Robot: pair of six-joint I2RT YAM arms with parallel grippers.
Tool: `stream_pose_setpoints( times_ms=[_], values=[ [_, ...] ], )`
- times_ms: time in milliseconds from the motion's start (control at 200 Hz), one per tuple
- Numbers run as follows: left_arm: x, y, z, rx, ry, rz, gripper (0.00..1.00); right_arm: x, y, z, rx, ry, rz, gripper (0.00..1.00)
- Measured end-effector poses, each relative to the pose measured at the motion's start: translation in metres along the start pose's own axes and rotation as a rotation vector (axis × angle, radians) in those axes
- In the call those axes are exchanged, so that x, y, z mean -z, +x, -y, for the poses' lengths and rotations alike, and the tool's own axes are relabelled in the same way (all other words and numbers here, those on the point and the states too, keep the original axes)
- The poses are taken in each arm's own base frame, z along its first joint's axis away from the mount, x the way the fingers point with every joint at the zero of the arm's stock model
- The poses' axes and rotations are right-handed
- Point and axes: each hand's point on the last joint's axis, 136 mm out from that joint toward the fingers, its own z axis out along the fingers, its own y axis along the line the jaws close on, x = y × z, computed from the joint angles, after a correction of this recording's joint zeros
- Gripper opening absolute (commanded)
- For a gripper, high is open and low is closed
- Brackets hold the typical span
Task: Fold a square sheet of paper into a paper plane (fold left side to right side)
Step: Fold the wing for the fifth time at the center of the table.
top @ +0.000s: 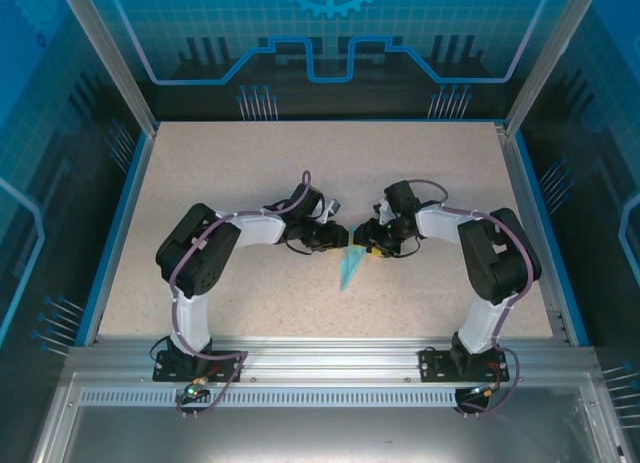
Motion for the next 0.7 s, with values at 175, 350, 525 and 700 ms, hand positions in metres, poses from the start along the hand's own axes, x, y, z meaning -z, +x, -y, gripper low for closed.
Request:
stream_pose_setpoints(
  times_ms=[175,350,525,700],
  values=[
    [0.002,-0.005,-0.005,0.018,0.011,0.027,0.36,0.0,0.0,0.0,-0.002,-0.003,-0.001,0.51],
    [0.002,-0.01,0.0,0.004,0.04,0.046,0.33,0.0,0.0,0.0,-0.002,-0.005,-0.002,0.51],
    [0.002,-0.011,0.006,0.008,0.073,0.043,0.22,0.0,0.0,0.0,-0.004,-0.005,-0.004,0.51],
    [-0.004,-0.008,0.002,0.017,0.081,0.026,0.11,0.0,0.0,0.0,-0.004,-0.005,-0.004,0.51]
  ],
)
